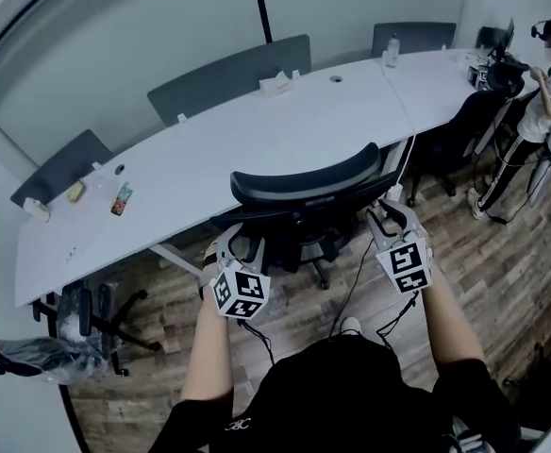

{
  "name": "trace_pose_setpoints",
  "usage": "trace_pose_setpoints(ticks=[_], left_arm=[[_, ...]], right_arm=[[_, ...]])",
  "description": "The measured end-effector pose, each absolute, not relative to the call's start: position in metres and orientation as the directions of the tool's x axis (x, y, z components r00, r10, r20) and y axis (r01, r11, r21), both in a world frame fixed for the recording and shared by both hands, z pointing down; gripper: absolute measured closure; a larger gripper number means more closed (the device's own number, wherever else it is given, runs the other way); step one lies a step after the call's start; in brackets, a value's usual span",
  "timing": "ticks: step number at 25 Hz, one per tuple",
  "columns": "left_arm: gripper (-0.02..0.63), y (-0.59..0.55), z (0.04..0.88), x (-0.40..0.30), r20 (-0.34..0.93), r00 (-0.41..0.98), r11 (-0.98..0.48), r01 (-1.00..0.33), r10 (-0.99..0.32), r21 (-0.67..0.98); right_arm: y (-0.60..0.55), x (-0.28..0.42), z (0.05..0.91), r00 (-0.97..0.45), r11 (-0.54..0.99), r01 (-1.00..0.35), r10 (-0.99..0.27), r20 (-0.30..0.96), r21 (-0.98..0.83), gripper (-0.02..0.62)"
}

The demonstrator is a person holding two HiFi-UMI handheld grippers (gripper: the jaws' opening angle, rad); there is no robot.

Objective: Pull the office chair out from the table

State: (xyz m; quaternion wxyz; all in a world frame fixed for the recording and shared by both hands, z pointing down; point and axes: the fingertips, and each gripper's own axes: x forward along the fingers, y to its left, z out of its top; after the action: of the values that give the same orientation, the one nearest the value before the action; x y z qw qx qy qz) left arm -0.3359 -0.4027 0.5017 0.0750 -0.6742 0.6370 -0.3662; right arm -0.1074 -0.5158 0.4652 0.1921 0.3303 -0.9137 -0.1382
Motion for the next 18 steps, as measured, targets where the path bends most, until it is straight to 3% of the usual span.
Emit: trace_pose_setpoints(ticks=[4, 9, 18], left_arm=[[0.319, -0.416, 0.509, -0.356, 0.457, -0.106, -0.233, -0.747, -0.883, -0.623], [0.265, -0.429, 0.523, -0.378, 0.520, -0.130, -0.286, -0.713, -0.844, -0.641], [0.271, -0.444, 0.547, -0.401, 0.551, -0.215, -0.264, -0.703, -0.806, -0.661]], right_arm=[[-0.543, -0.115, 0.473, -0.751, 0.771, -0.373, -0.578, 0.319, 0.516, 0.372], [-0.572, -0.118, 0.500, -0.714, 0.751, -0.165, -0.538, 0.447, 0.640, 0.263], [-0.615, -0.115, 0.537, -0.618, 0.692, -0.054, -0.589, 0.520, 0.719, 0.250]])
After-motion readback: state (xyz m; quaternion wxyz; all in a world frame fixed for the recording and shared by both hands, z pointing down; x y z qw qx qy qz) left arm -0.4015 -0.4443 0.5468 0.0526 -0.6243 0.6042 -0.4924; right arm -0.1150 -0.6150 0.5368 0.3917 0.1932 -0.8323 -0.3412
